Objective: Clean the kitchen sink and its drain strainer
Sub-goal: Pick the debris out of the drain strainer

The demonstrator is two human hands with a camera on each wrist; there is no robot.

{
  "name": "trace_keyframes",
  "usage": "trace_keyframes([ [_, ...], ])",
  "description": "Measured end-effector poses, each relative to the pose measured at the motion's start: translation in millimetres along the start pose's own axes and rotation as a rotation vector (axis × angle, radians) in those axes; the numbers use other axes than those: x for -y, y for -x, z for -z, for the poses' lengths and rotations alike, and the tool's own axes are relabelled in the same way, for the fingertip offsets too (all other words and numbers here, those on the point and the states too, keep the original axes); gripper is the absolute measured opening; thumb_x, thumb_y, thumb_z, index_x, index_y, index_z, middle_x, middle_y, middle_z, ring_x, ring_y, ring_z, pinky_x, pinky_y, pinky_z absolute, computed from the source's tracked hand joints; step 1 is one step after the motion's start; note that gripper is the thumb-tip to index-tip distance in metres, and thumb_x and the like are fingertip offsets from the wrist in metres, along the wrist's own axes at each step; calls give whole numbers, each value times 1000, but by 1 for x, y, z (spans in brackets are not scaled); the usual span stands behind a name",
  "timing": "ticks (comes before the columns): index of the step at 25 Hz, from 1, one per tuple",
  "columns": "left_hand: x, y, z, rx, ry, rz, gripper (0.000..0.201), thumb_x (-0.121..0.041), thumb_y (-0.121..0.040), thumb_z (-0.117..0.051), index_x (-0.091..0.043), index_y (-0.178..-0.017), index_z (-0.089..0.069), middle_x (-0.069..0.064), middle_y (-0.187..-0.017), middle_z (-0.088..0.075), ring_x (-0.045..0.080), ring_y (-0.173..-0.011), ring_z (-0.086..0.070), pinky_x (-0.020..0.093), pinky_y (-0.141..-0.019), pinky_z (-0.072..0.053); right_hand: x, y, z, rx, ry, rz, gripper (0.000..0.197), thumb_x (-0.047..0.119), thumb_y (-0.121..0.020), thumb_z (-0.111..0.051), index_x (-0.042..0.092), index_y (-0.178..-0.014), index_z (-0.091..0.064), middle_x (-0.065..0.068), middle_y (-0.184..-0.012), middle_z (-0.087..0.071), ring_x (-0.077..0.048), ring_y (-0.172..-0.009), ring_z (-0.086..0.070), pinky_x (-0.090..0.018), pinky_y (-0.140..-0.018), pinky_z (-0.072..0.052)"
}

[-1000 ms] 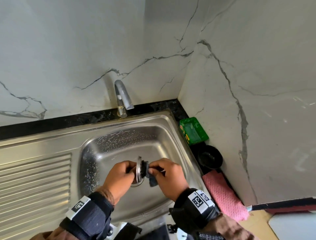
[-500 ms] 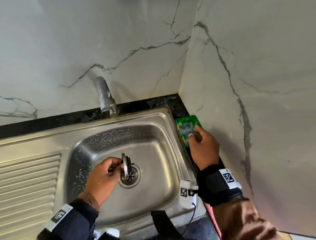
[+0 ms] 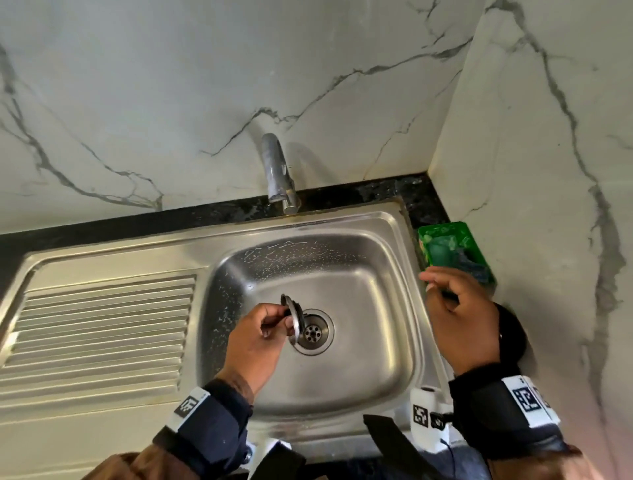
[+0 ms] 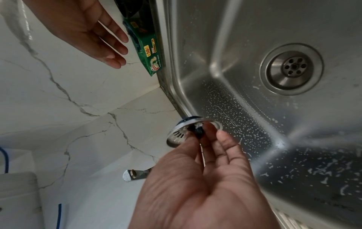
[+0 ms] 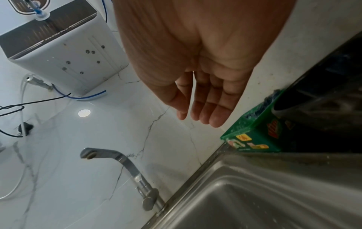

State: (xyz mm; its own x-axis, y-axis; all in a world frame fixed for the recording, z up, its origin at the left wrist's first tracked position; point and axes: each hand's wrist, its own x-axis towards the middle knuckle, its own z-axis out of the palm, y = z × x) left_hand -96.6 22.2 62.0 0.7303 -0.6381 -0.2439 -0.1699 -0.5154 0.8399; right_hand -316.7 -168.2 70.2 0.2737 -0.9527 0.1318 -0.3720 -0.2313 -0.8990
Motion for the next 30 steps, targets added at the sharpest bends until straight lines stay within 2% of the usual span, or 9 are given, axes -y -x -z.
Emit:
trace_keyframes([
  [3, 10, 5, 1, -48, -8, -4, 13, -17, -86, -73, -24, -96, -70, -10, -89, -75, -1, -81, -68, 24, -83, -56, 6, 17, -13, 127, -15, -42, 28, 1, -90, -58, 23, -95, -74, 11, -103, -70, 6, -91, -62, 2, -76, -40],
  [7, 24, 9, 14, -93, -77, -1, 15, -18, -84, -74, -31, -89, -69, -16, -86, -72, -5, -78, -66, 13, -76, -52, 12, 42, -32, 277, 71, -74, 28, 5, -89, -62, 31, -91, -74, 19, -90, -72, 6, -85, -63, 2, -70, -40],
  [11, 27, -9, 57, -153, -143, -37, 19, -17, -85, -74, -35, -89, -66, -18, -92, -68, -7, -81, -63, 3, -72, -45, 29, 71, -44, 474, 134, -66, 27, 12, -89, -66, 38, -87, -73, 35, -90, -67, 10, -84, -63, 0, -70, -43],
  [14, 33, -52, 104, -228, -187, -71, 20, -14, -84, -73, -30, -94, -68, -9, -98, -69, 7, -87, -67, 22, -85, -55, 44, 91, -49, 497, 164, -86, 32, 13, -86, -70, 43, -79, -74, 28, -79, -71, 6, -77, -66, -6, -69, -48],
  [16, 39, -86, 137, -289, -260, -109, 17, -13, -84, -72, -25, -95, -69, -4, -101, -69, 13, -92, -67, 30, -90, -55, 58, 105, -51, 462, 212, -102, 38, 13, -83, -73, 50, -78, -72, 25, -73, -71, 5, -73, -66, -5, -69, -47],
  [20, 66, -156, 187, -336, -458, -167, 14, -16, -86, -68, -15, -100, -70, 8, -110, -64, 27, -101, -62, 32, -95, -48, 73, 133, -57, 364, 301, -129, 43, 10, -78, -76, 53, -78, -71, 28, -71, -70, 9, -69, -65, 2, -67, -43],
  [23, 89, -184, 201, -315, -560, -165, 17, -17, -87, -64, -12, -102, -69, 12, -113, -59, 34, -100, -60, 35, -92, -49, 77, 147, -50, 333, 373, -126, 44, 5, -77, -77, 49, -73, -73, 27, -67, -69, 9, -67, -66, -1, -68, -46],
  [27, 109, -191, 204, -293, -557, -168, 14, -14, -86, -64, -13, -100, -67, 10, -110, -57, 34, -94, -61, 36, -85, -52, 81, 168, -50, 299, 369, -157, 53, 5, -79, -75, 56, -89, -68, 25, -72, -72, 5, -66, -68, -16, -72, -53],
  [30, 115, -189, 206, -264, -527, -190, 16, -12, -84, -67, -16, -99, -68, 8, -110, -57, 33, -97, -61, 41, -86, -54, 85, 172, -56, 310, 383, -164, 45, 8, -81, -74, 52, -85, -71, 25, -72, -72, 4, -67, -69, -14, -73, -52],
])
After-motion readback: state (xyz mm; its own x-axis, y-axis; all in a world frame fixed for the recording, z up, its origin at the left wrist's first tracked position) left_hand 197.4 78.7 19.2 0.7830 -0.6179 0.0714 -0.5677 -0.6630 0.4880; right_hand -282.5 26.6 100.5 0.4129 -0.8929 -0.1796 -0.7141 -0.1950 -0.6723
